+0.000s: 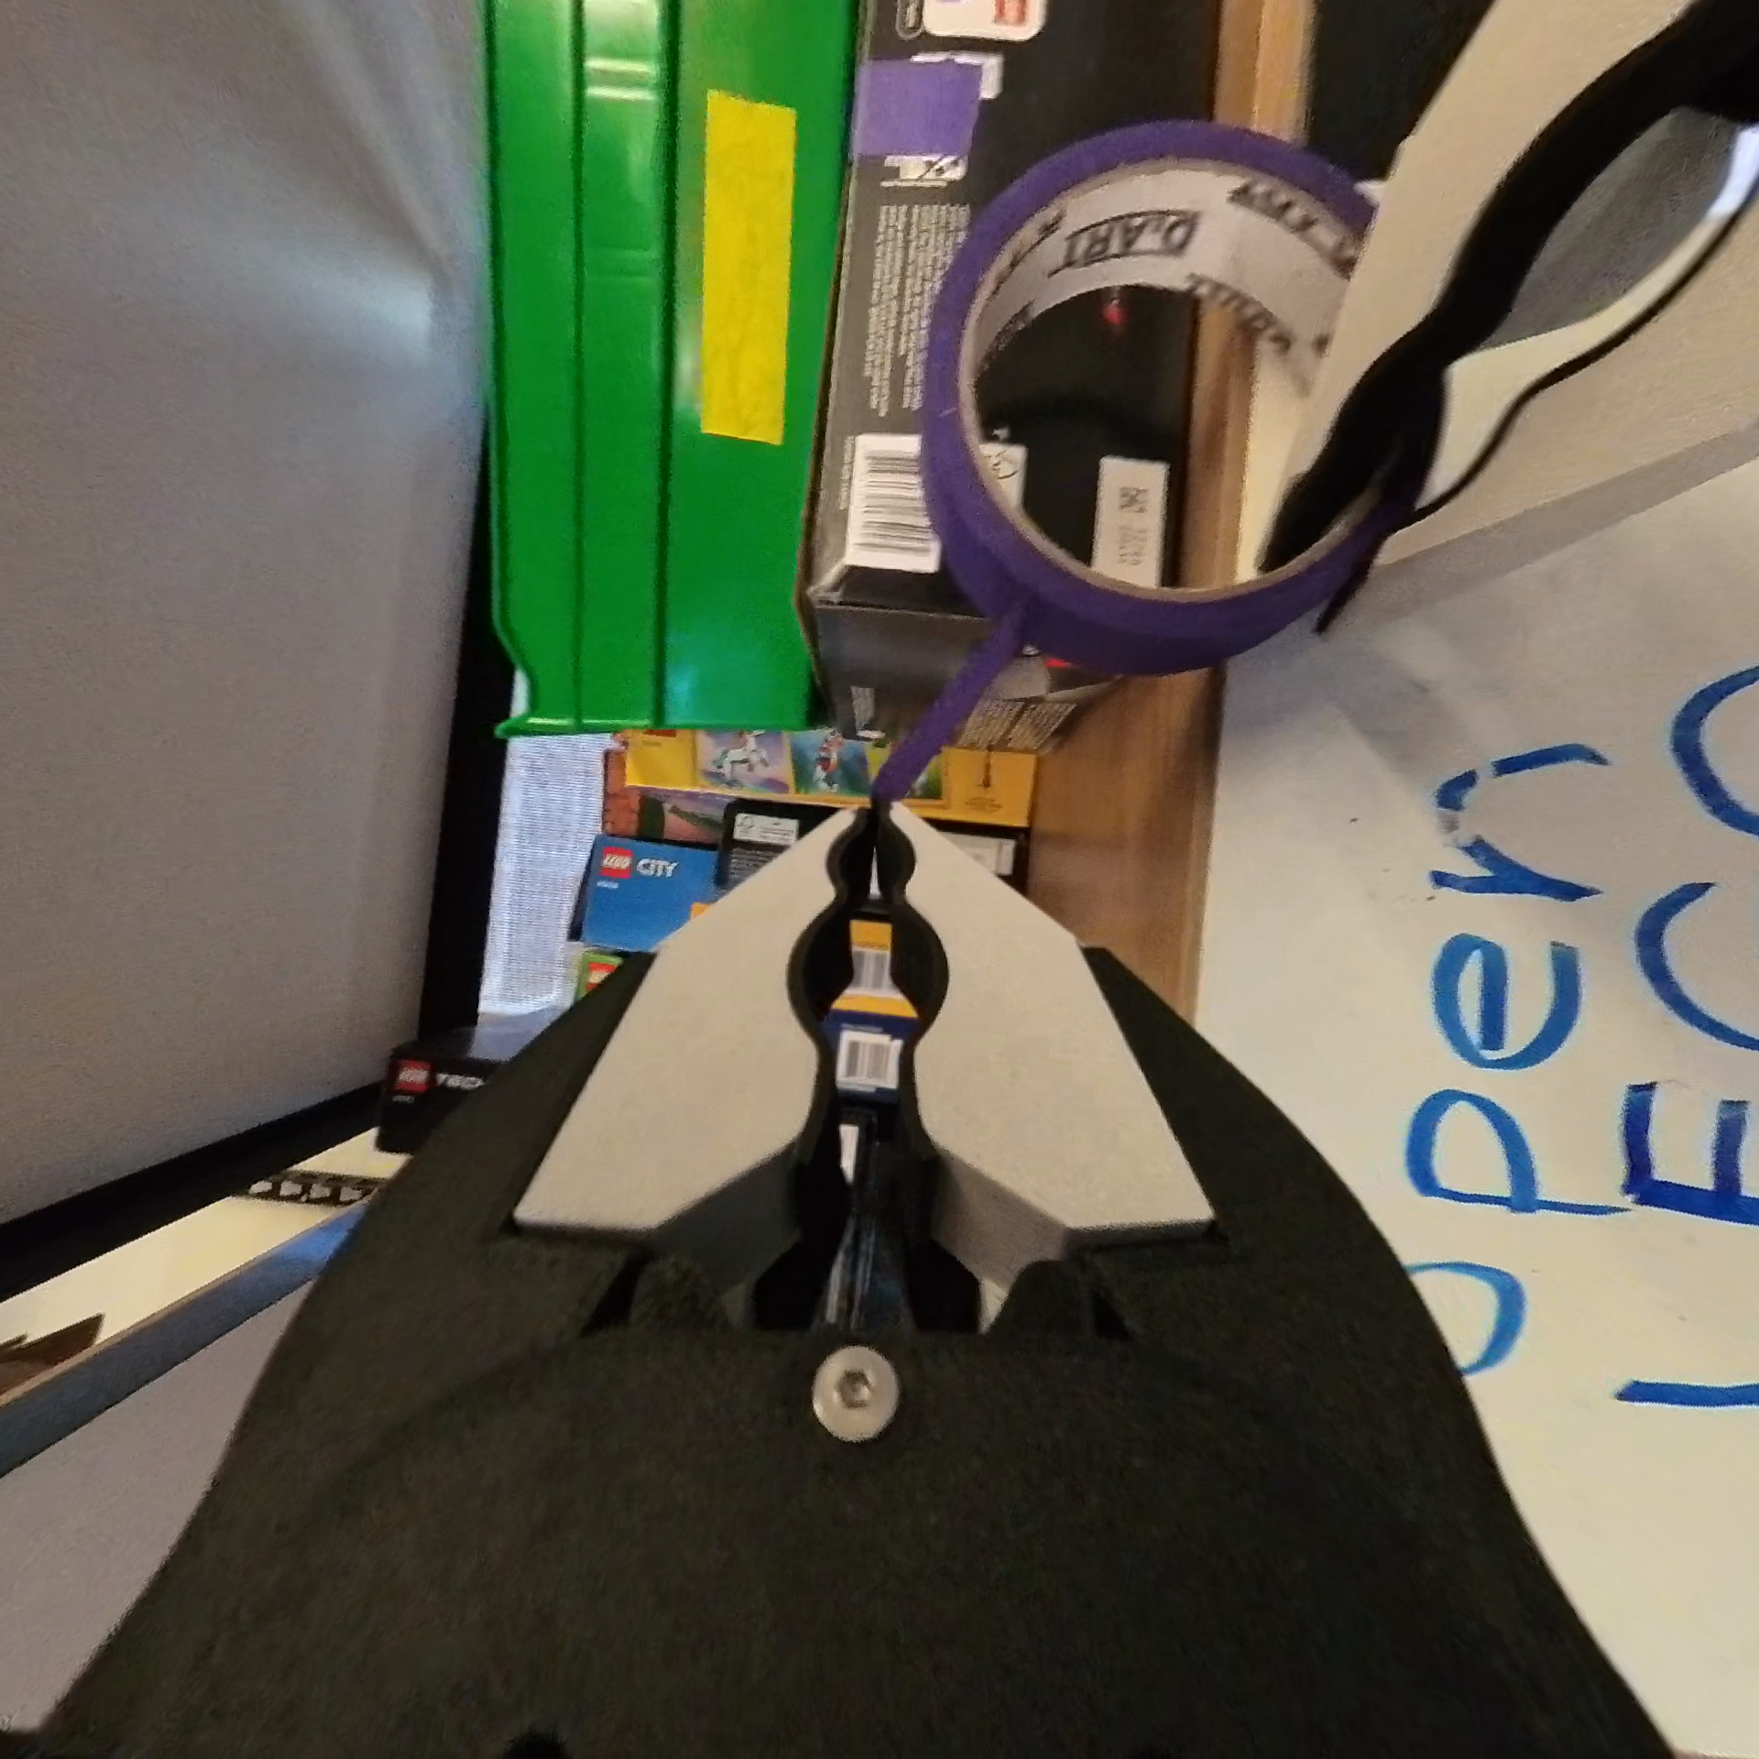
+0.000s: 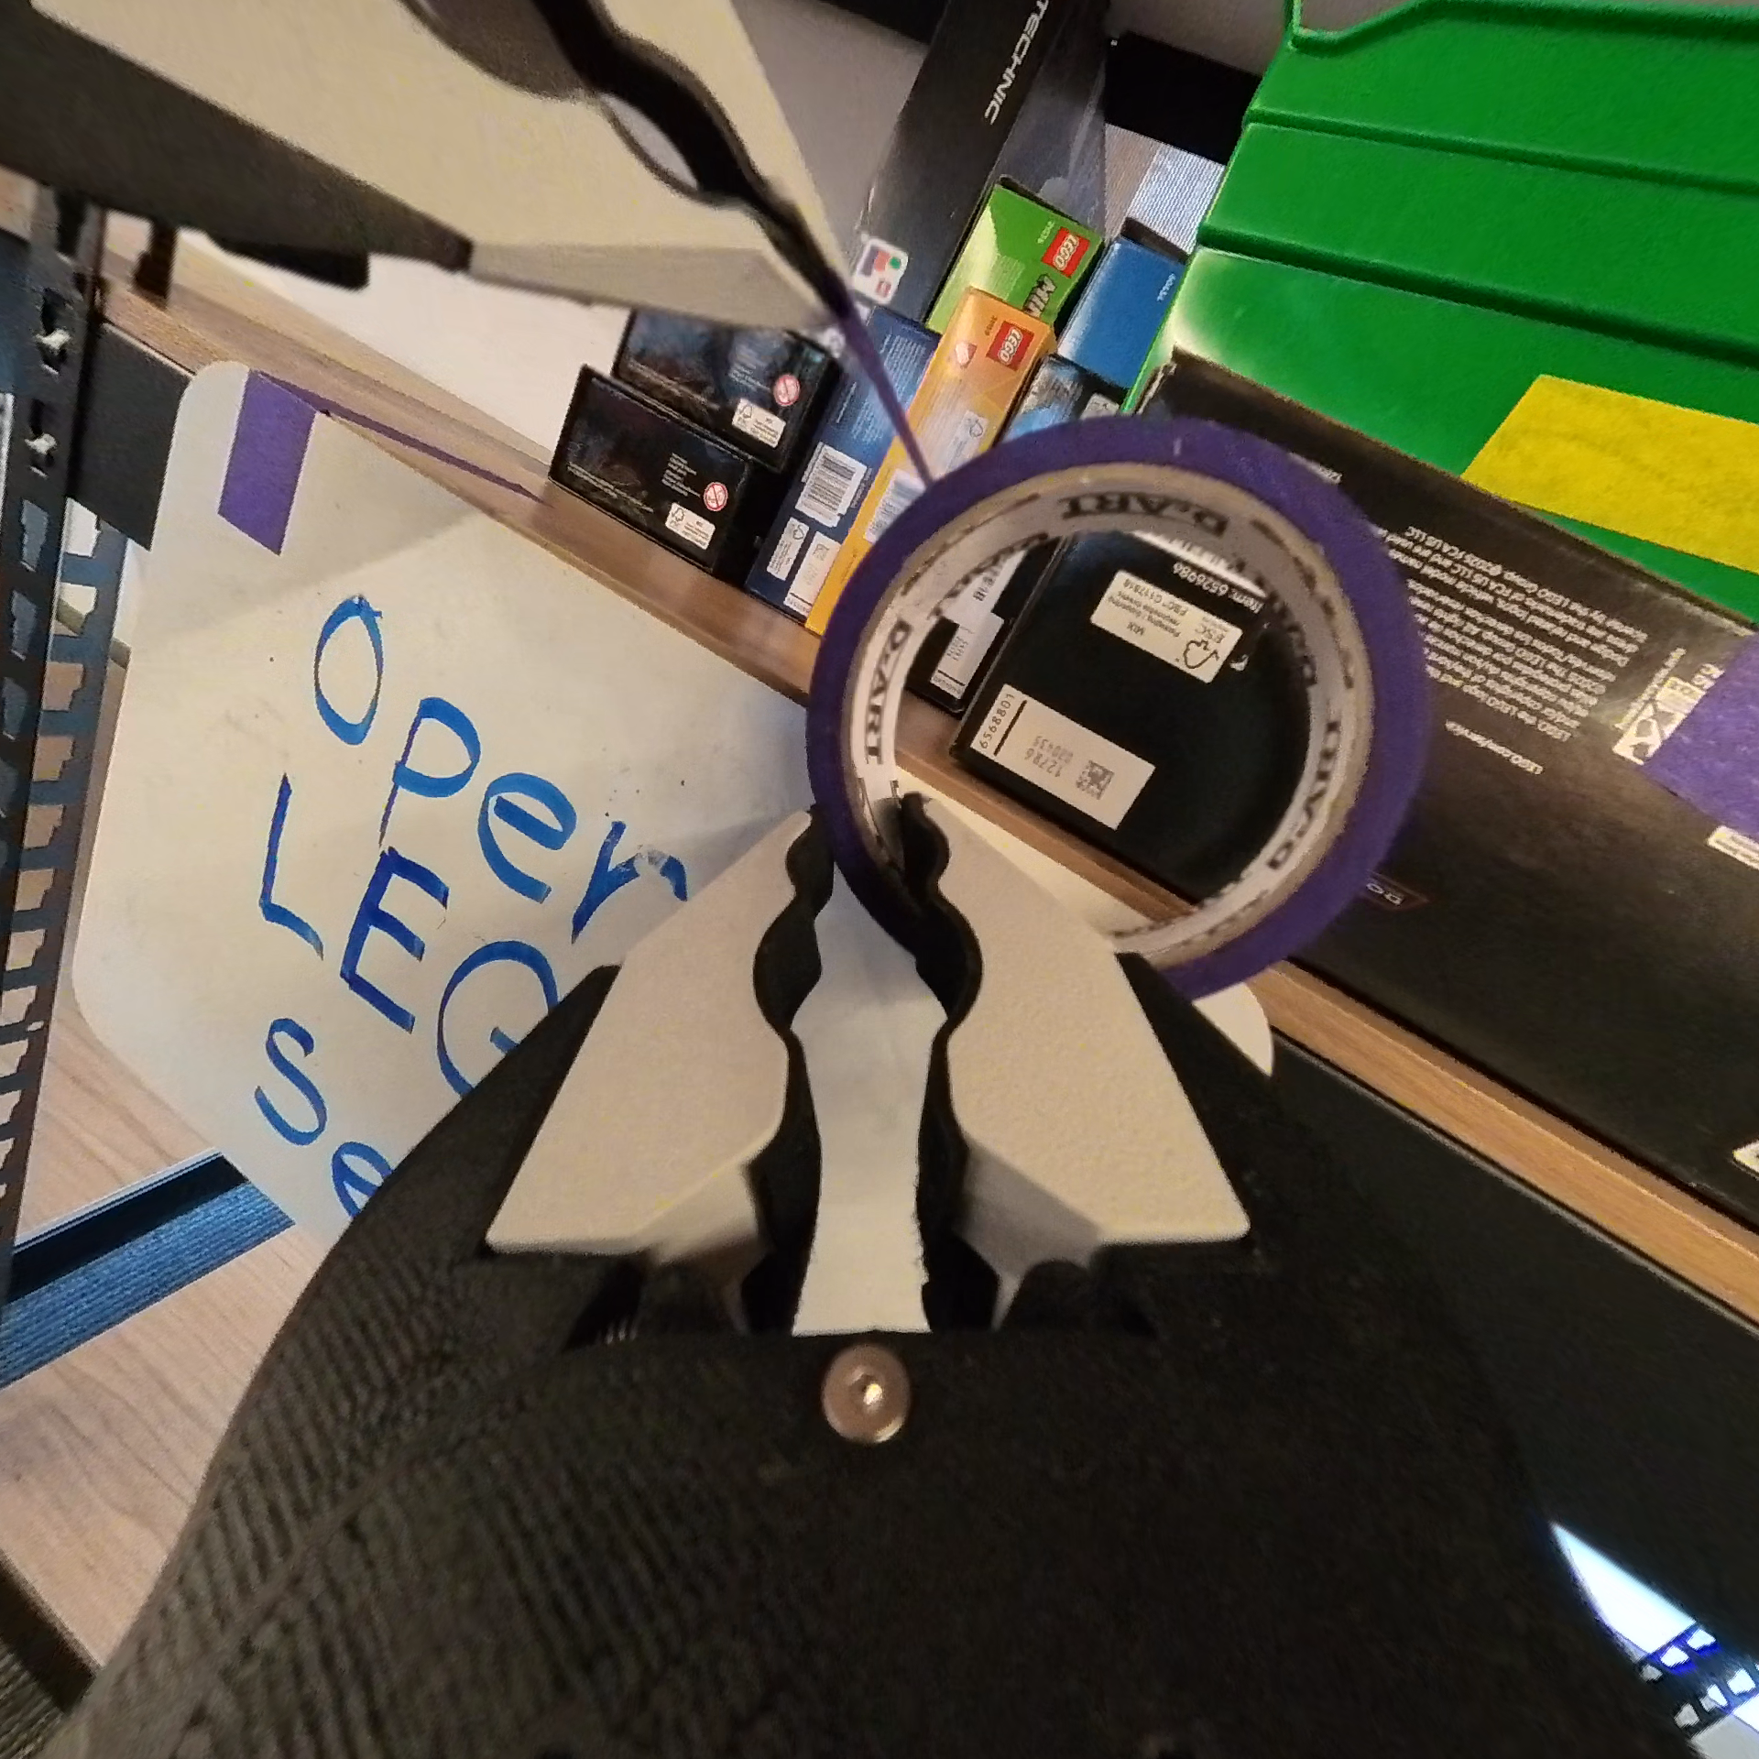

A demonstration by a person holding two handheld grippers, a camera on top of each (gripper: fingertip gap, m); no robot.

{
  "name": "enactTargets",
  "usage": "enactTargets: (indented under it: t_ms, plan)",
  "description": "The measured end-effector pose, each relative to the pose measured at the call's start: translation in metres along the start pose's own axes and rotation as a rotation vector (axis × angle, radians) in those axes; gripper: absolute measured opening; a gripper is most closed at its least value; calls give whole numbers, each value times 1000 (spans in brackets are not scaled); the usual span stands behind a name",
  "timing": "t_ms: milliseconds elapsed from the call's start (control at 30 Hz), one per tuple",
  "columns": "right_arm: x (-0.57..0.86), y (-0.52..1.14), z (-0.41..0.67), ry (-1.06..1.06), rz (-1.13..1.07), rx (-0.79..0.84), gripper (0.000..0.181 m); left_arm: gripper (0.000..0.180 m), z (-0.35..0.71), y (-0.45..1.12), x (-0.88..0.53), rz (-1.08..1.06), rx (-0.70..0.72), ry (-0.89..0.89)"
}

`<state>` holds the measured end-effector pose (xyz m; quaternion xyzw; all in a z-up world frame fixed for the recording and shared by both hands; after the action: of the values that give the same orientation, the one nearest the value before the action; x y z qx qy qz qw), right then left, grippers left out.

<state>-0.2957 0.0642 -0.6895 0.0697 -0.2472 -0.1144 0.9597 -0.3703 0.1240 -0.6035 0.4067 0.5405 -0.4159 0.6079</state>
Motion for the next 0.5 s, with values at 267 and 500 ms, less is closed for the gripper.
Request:
enactTargets:
  t_ms: [267, 500]
  plan:
    - [0, 0, 0, 2, 9, 3, 15, 0, -2, -4, -27, 62, -21, 11]
    - [0, 1, 0, 4, 16, 1, 16, 0, -2, -4, -44, 86, -43, 25]
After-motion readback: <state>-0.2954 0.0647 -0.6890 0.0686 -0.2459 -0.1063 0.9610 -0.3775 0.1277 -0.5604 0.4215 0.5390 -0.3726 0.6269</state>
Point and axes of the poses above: each gripper's, where its closed fingertips meet, y out along the fingers, z out of its top, x = y × z across the jaws, the point moved 5 cm from there along -y, back along the fingers, and after that the axes turned 1 degree about -x, right-handed, at the moved point
